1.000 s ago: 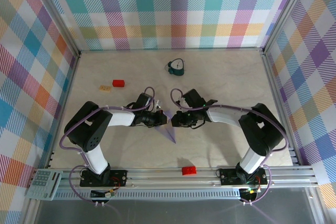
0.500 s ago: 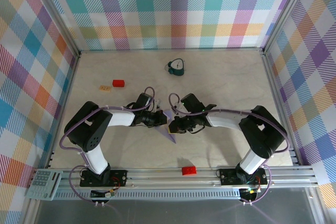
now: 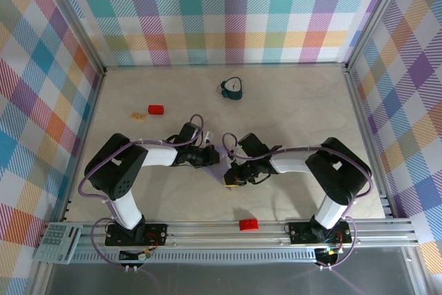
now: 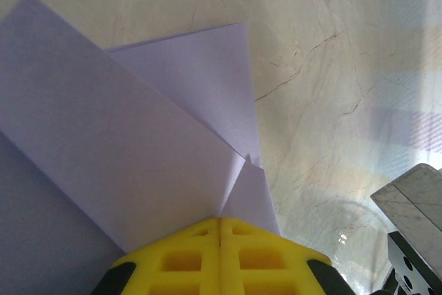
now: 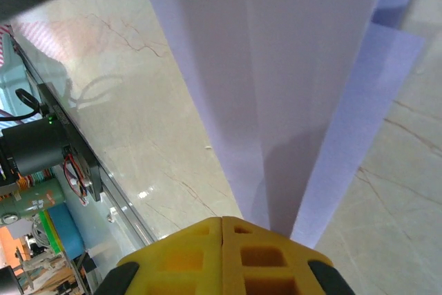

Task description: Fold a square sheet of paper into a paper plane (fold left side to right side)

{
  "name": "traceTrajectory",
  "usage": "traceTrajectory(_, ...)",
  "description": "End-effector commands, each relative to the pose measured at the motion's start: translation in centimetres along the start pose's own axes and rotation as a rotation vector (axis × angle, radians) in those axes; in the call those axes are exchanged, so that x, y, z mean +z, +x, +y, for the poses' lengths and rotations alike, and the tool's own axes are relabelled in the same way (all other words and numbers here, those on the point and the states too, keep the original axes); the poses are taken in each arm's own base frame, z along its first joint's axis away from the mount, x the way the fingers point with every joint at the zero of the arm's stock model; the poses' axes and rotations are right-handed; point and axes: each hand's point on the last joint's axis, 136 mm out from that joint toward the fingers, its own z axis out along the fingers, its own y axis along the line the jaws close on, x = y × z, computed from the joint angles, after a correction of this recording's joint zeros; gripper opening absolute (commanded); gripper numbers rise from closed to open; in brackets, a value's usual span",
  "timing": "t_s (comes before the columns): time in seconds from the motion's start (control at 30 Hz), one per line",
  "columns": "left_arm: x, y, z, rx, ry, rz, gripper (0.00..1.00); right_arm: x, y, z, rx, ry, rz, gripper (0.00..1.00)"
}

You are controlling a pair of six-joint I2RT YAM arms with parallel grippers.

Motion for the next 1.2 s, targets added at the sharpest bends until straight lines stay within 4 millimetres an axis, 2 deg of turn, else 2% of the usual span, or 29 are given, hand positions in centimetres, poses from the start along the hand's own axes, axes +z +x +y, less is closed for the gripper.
traceTrajectory(0.0, 0.3, 1.9, 2.8, -0.037, -0.097, 0.056, 0.06, 0.5, 0.8, -0.6, 0.013, -0.001, 0.016, 0.05)
traceTrajectory(0.9, 0.1, 2.0, 3.1, -0.038, -0.111, 0.056, 0.06, 1.4, 2.7, -3.0, 0.065, 0.064, 0.057, 0.05)
traceTrajectory(1.17, 0.1, 2.0, 3.2, -0.036, -0.117, 0.055, 0.06, 1.1, 3.5, -2.9, 0.067, 0.062, 0.069, 0.05)
